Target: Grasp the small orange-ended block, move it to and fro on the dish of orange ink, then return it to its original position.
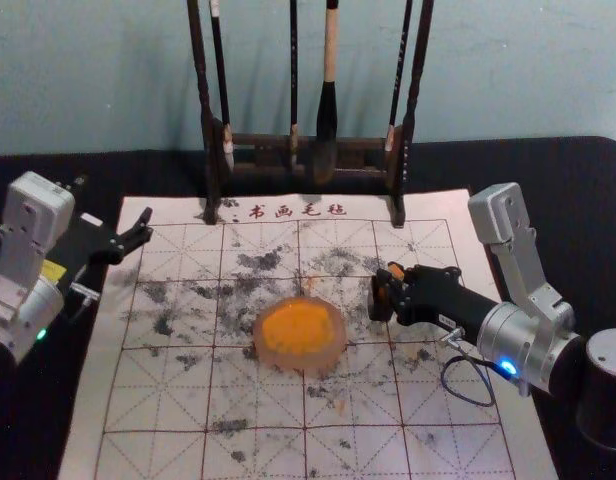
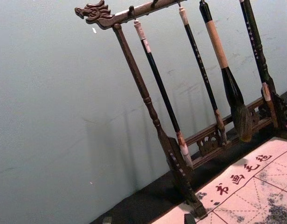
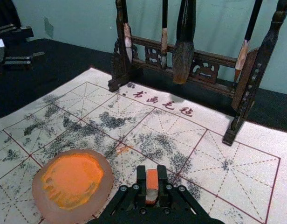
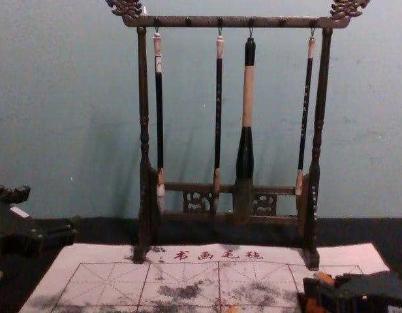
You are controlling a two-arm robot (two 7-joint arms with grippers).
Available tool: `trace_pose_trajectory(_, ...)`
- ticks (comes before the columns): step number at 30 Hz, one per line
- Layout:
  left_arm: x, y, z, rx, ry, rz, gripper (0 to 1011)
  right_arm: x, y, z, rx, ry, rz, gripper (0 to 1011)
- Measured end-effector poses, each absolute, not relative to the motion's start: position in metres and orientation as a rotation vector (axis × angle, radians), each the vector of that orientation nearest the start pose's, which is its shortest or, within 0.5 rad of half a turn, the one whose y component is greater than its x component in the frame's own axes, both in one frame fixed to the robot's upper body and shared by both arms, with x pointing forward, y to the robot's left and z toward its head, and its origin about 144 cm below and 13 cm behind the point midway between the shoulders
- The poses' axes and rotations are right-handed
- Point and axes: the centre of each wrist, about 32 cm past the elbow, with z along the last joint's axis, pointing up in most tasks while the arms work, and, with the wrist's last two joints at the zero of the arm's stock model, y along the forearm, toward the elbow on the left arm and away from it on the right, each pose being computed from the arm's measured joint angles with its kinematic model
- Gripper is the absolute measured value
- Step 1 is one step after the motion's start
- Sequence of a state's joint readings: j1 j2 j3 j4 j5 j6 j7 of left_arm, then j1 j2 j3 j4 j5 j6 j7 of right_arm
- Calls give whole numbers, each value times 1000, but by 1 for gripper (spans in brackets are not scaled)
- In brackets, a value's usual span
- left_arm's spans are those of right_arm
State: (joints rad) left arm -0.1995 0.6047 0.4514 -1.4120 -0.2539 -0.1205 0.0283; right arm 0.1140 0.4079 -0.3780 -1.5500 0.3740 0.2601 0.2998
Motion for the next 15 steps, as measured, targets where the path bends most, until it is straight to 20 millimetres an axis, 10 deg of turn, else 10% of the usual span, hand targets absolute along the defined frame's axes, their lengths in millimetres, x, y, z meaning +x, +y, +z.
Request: trace_pose_trajectory(15, 489, 310, 1140, 304, -285, 1248, 1001, 471, -238, 1147, -272, 194, -930, 578)
